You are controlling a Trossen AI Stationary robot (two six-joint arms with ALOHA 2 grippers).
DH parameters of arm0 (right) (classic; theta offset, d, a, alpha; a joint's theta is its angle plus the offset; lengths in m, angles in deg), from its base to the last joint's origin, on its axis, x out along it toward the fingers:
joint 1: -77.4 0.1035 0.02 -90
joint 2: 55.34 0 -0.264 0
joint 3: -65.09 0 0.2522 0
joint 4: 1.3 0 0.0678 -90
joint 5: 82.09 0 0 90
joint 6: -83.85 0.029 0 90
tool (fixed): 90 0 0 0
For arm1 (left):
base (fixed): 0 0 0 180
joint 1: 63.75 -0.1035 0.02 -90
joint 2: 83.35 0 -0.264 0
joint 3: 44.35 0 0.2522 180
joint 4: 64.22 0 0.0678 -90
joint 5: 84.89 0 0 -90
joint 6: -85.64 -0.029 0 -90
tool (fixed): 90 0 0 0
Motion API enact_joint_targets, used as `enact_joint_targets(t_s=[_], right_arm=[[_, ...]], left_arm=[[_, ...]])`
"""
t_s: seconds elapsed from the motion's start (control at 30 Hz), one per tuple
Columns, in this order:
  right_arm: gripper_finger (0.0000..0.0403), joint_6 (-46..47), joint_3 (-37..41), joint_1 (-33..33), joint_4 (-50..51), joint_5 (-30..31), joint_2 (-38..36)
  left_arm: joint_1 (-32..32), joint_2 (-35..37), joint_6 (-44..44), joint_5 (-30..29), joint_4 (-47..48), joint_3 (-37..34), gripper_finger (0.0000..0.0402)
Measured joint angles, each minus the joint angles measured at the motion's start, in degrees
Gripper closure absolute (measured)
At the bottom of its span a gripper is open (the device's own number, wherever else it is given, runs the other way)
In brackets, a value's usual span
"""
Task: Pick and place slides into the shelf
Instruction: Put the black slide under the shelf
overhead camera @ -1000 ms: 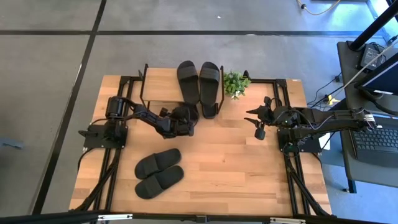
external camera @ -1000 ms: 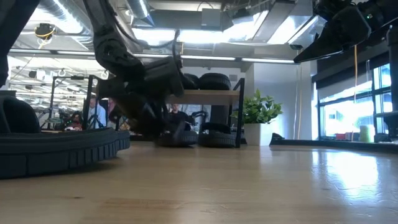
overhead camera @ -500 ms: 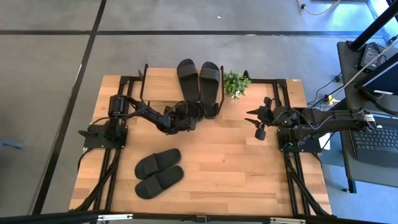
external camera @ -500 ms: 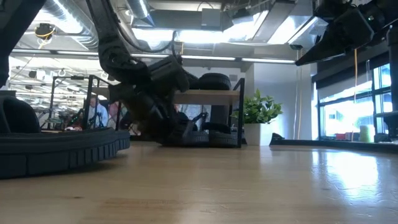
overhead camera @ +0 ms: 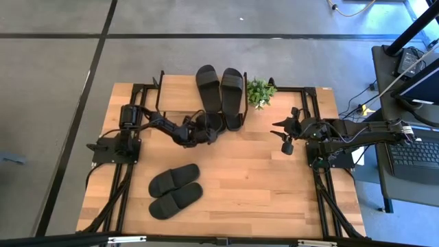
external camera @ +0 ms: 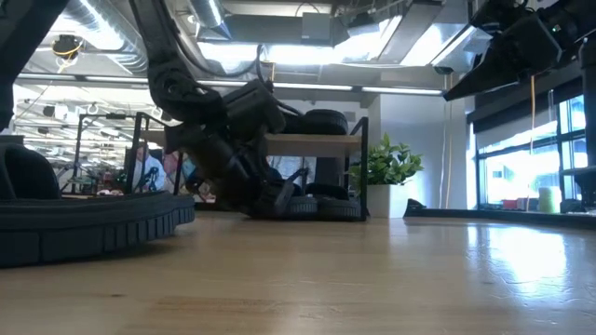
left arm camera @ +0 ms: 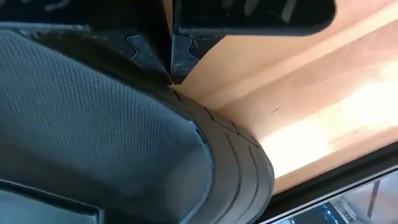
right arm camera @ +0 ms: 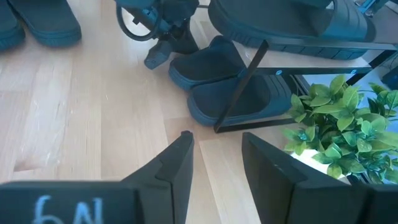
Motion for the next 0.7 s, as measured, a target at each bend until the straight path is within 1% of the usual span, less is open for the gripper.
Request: enact_joint_targets(t_s=[0.2, 0.33, 0.4, 0.47, 0.53, 0.6, 0.7], right_arm=[[0.0265, 0.0, 0.0, 0.0, -1.5, 0.0, 0.0], [0.0265, 0.0, 0.0, 0.0, -2.6, 0.0, 0.0], [0.0265, 0.0, 0.0, 0.0, -3.1, 0.0, 0.0], [0.0265, 0.0, 0.0, 0.0, -3.8, 0.0, 0.0], [0.0265, 0.0, 0.0, 0.0, -4.6, 0.0, 0.0], [0.0265, 0.0, 0.0, 0.0, -5.7, 0.0, 0.0], [0.0265, -0.1, 0.0, 0.0, -6.6, 0.0, 0.0]], left_arm=[[2.7, 0.9, -1.3, -1.6, 0.6, -0.1, 0.0401], [5.1, 3.5, -1.1, -1.9, 3.7, -0.1, 0.0401], [6.3, 5.4, -1.0, -0.7, 4.7, -0.1, 0.0401], [7.7, 7.7, -0.9, 1.9, 4.5, -0.1, 0.0401], [8.9, 9.9, -1.0, 6.3, 2.3, -0.1, 0.0401], [9.8, 11.5, -1.3, 12.0, -1.1, 0.0, 0.0401], [10.4, 11.8, -2.8, 21.2, -9.6, 0.0, 0.0402]])
